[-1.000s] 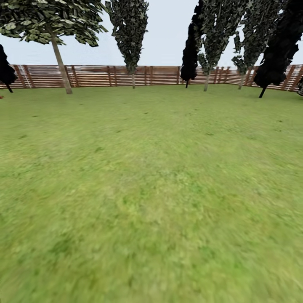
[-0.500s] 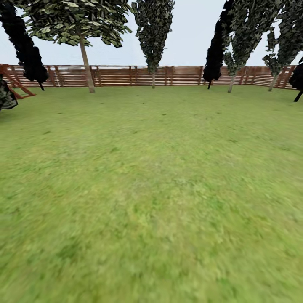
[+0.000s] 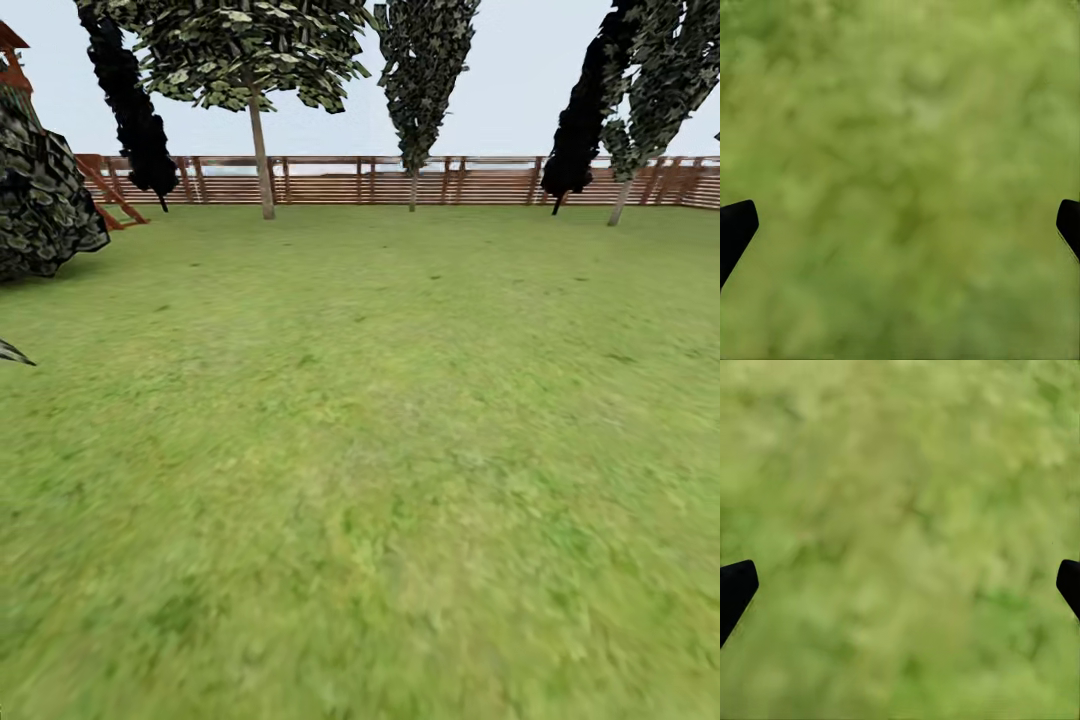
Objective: Pick up the pesticide atomizer in the garden and spray insectifuge to fully cover both potted plants in the garden.
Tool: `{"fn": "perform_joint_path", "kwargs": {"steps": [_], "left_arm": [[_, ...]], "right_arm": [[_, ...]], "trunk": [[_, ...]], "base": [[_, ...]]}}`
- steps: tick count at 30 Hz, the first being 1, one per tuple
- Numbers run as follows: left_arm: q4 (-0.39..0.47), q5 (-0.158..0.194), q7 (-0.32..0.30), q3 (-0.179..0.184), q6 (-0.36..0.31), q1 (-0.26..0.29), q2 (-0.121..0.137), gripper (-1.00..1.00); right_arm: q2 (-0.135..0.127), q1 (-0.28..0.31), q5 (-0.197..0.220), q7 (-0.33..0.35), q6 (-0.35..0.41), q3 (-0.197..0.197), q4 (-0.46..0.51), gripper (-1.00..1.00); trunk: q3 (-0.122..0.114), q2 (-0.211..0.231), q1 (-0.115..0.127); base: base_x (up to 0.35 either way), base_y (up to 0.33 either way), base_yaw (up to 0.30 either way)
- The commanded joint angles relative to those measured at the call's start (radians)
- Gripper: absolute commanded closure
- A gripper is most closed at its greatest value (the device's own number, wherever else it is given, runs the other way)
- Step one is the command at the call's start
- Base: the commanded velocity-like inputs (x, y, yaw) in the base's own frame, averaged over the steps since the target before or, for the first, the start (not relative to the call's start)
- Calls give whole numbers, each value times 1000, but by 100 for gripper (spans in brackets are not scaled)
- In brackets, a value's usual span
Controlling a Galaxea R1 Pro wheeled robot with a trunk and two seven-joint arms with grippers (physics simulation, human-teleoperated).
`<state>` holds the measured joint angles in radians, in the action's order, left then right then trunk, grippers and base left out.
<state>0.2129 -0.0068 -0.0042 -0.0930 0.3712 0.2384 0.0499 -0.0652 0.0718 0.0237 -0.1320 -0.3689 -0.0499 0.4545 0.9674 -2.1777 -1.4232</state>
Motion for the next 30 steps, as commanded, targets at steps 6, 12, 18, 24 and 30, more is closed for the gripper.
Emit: {"fn": "perform_joint_path", "kwargs": {"steps": [6, 12, 18, 24, 30], "left_arm": [[-1, -1, 0, -4, 3, 1, -1, -100], [-1, -1, 0, -4, 4, 1, -1, -100], [-1, -1, 0, -4, 4, 1, -1, -100], [-1, -1, 0, -4, 5, 1, -1, -100], [-1, -1, 0, -4, 5, 1, -1, -100]], "right_arm": [[-1, 0, 2, -6, -2, -5, 0, -100], [-1, 0, 2, -6, -2, -5, 0, -100], [0, 0, 2, -7, -2, -5, 0, -100], [-1, 0, 2, -7, -2, -5, 0, -100], [-1, 0, 2, -7, -2, -5, 0, -100]], "trunk": [[1, 0, 0], [1, 0, 0], [1, 0, 0], [1, 0, 0], [1, 0, 0]], "base": [[339, -111, 277], [339, -113, 277], [339, -113, 277], [339, -113, 277], [339, -113, 277]]}}
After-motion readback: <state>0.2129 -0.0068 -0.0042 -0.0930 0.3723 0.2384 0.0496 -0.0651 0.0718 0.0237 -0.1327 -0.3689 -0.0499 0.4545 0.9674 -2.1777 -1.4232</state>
